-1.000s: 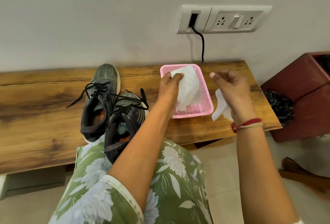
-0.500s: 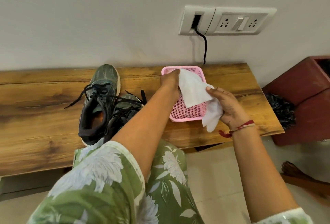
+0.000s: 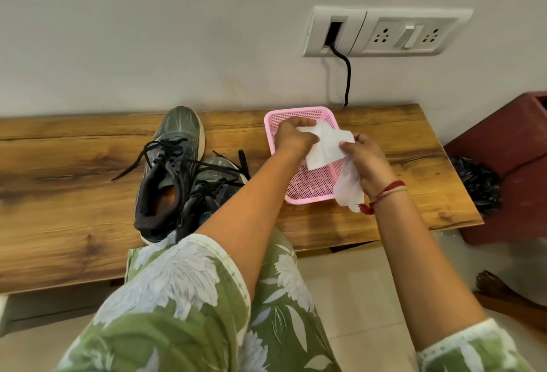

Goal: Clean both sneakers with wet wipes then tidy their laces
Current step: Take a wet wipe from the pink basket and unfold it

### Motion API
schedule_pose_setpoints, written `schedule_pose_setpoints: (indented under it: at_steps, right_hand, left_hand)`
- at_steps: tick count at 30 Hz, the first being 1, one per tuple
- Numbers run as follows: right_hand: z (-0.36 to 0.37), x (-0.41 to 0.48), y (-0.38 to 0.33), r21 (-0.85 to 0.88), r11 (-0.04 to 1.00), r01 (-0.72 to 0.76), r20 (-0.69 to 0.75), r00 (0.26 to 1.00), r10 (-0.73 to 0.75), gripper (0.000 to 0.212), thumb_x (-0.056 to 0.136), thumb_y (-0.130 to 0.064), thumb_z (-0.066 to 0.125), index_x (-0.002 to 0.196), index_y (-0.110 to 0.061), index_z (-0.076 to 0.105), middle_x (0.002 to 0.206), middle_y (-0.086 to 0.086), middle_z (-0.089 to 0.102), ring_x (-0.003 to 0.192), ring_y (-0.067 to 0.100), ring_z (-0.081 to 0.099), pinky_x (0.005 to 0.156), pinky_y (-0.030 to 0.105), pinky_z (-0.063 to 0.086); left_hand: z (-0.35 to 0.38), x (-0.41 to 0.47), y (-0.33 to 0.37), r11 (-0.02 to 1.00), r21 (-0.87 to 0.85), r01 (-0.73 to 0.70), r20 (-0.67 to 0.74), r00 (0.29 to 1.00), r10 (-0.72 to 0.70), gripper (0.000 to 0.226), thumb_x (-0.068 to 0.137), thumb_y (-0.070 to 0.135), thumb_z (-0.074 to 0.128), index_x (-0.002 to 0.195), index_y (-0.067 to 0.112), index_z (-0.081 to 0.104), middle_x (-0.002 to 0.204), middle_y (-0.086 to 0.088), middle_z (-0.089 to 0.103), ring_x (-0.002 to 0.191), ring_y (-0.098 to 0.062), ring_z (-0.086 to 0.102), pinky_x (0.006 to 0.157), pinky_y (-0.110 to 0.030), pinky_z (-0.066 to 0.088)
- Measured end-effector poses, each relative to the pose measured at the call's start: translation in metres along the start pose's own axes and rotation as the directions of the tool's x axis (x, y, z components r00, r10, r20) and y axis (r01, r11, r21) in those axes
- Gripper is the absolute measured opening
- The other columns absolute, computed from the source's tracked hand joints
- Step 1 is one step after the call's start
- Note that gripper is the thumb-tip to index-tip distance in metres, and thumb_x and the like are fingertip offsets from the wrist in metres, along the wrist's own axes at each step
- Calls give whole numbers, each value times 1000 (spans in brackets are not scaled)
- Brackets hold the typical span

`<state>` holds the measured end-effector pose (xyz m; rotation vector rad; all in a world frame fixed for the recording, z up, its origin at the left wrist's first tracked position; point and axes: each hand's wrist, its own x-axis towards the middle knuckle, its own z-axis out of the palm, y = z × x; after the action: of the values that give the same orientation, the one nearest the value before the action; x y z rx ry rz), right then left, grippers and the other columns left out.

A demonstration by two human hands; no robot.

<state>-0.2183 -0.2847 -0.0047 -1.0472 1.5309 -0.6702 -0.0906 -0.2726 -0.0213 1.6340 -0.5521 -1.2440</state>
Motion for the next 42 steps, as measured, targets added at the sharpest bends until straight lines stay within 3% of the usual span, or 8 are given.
schedule_pose_setpoints:
  at_steps: [5, 16, 21, 25, 30, 32, 35, 42]
  right_hand:
    - [12, 18, 6, -340, 932, 121, 19, 992, -122, 31, 91, -9, 51, 121, -15, 51, 120, 11, 59, 96, 28, 60, 77, 38, 54]
    - [29, 12, 32, -915, 355, 194, 87, 951, -296, 32, 89, -21, 55, 121, -18, 53, 119, 9, 61, 103, 29, 60, 80, 36, 50]
    - [14, -10, 7, -821, 518, 241, 31, 924, -381, 44, 86, -40, 61, 123, -17, 54, 114, 8, 64, 103, 28, 59, 83, 37, 49]
    - [3, -38, -21, -88, 966, 242, 48, 970, -239, 12, 85, -23, 66, 93, -15, 66, 89, 10, 68, 76, 20, 61, 76, 36, 51]
    - [5, -92, -44, 548, 836, 30, 212, 962, -173, 19, 84, -14, 62, 99, -3, 62, 80, 10, 68, 74, 20, 65, 73, 32, 54]
    - [7, -115, -49, 577, 817, -9, 276, 943, -184, 47, 73, -24, 68, 113, -1, 59, 98, 17, 62, 91, 26, 60, 87, 40, 50]
    - [13, -145, -49, 486, 873, 33, 290, 937, -197, 19, 87, -25, 58, 101, -13, 64, 88, 5, 61, 82, 19, 59, 75, 33, 51]
    - [21, -191, -41, 397, 917, 51, 370, 905, -210, 36, 91, -30, 52, 117, -7, 60, 111, 17, 61, 104, 28, 60, 85, 35, 53]
  left_hand:
    - [-9, 10, -4, 855, 502, -129, 91, 991, 96, 67, 80, 0, 68, 140, 12, 41, 141, -10, 42, 126, -27, 46, 101, -34, 44]
    - [-6, 12, -10, 131, 930, -343, 331, 938, 105, 48, 87, 10, 64, 132, 10, 47, 133, -13, 40, 115, -28, 50, 87, -32, 47]
    - [-15, 13, 5, 244, 879, -411, 351, 901, 255, 44, 86, 15, 63, 128, 14, 52, 131, -12, 44, 120, -30, 47, 97, -38, 44]
    - [-28, -5, 29, 415, 765, -492, 328, 853, 406, 26, 86, 22, 63, 111, 15, 63, 118, -5, 61, 110, -22, 56, 91, -29, 44]
    - [-57, -82, 56, 772, 333, -541, 237, 841, 487, 22, 92, 30, 57, 95, 11, 68, 89, -3, 70, 88, -19, 64, 75, -27, 45]
    - [-75, -118, 54, 924, 127, -362, 251, 913, 323, 31, 95, 39, 53, 100, 12, 67, 96, -6, 70, 94, -21, 65, 84, -32, 48]
    - [-98, -161, 38, 995, 15, -103, 377, 922, 90, 50, 82, 53, 54, 109, 13, 63, 101, -6, 70, 92, -21, 67, 90, -36, 51]
    - [-121, -214, 12, 963, -242, -117, 241, 954, 176, 14, 81, 26, 64, 81, 13, 59, 80, -3, 65, 76, -15, 59, 71, -28, 50]
